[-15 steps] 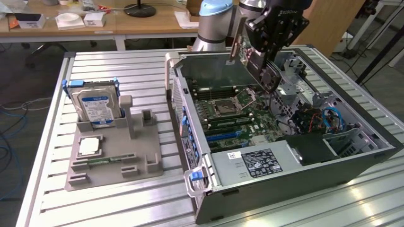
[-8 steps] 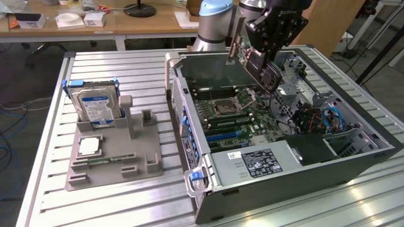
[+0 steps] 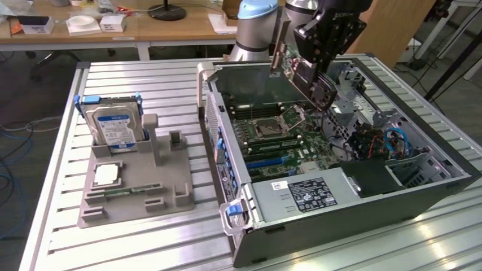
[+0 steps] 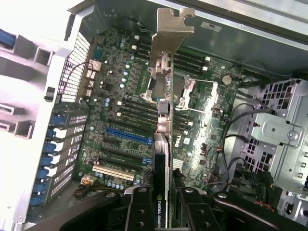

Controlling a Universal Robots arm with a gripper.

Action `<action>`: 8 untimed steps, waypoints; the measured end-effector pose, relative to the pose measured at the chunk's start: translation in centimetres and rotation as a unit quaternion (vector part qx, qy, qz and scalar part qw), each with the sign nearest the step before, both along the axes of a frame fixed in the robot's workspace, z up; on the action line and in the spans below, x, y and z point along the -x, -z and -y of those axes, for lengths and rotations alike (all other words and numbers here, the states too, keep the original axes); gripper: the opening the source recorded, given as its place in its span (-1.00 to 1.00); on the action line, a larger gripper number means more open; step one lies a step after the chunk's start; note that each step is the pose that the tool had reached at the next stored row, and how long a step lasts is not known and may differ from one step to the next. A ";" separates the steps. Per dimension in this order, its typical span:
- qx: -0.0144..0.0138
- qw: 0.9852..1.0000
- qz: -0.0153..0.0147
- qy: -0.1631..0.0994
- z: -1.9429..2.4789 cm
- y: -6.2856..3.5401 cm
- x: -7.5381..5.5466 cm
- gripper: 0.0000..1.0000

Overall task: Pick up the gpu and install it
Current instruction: 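Insert the gpu into the slot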

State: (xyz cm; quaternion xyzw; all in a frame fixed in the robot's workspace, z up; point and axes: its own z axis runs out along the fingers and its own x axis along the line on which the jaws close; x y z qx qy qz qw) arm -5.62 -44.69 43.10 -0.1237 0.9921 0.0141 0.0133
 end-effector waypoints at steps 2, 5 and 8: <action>0.000 1.000 0.000 -0.006 0.00 0.01 0.0 -0.48; 0.000 1.000 0.000 -0.016 0.00 0.02 0.0 -0.48; 0.000 1.000 0.000 -0.025 0.00 0.03 0.0 -0.48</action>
